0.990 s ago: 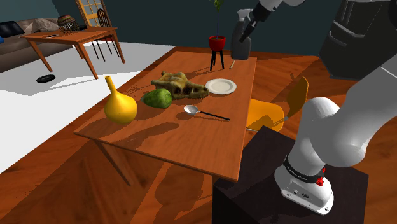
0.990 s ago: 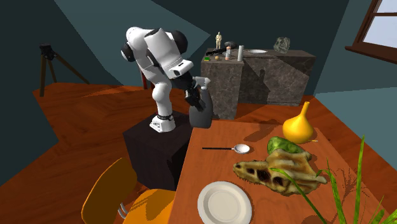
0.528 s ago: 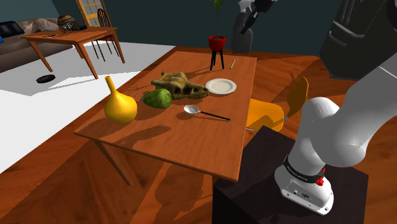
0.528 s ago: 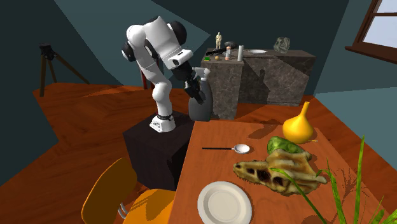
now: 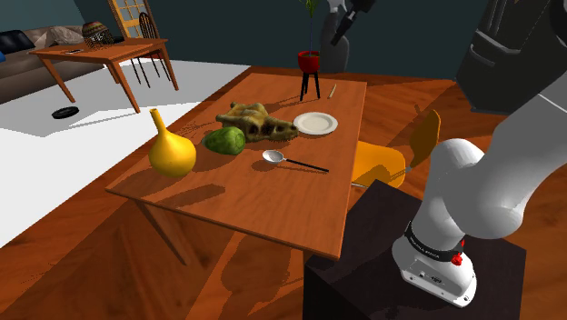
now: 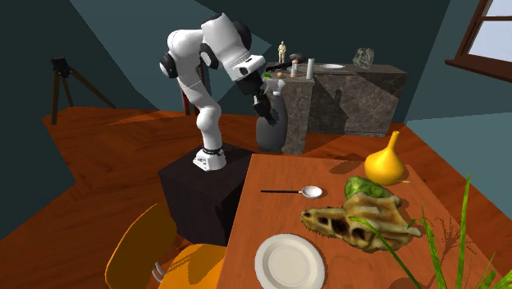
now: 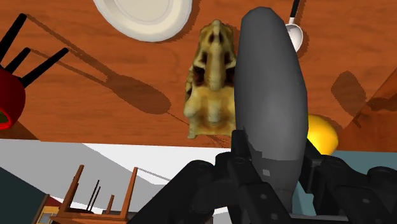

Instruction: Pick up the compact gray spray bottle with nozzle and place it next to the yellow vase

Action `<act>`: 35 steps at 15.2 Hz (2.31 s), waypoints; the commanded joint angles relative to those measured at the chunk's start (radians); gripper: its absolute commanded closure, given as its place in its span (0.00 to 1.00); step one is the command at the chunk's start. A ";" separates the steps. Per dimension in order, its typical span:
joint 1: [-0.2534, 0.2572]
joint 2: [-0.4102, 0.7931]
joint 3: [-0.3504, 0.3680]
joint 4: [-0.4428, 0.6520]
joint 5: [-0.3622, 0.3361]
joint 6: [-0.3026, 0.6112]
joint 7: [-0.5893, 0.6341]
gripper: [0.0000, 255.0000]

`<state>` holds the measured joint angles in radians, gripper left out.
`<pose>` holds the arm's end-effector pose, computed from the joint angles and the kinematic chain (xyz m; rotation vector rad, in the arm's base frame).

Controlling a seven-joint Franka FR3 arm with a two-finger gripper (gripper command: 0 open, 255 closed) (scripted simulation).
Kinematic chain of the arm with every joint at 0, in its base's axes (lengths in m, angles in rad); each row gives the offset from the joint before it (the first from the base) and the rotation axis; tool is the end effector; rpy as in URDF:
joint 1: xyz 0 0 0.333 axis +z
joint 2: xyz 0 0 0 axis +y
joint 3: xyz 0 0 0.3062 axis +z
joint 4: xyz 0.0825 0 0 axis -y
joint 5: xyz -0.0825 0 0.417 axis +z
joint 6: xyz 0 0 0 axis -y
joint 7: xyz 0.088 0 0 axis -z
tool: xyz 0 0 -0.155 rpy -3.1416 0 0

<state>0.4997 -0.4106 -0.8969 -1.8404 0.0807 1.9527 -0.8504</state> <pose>0.4930 -0.2687 0.6080 -2.8606 -0.6075 -0.7937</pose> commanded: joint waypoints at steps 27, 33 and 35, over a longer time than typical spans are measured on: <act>0.186 0.440 0.285 0.244 0.144 0.173 0.442 1.00; 0.194 0.624 0.313 0.449 0.211 0.133 0.507 1.00; 0.187 0.694 0.324 0.537 0.235 0.109 0.530 1.00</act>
<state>0.6858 0.2590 -0.5769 -1.3297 0.3088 2.0651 -0.3312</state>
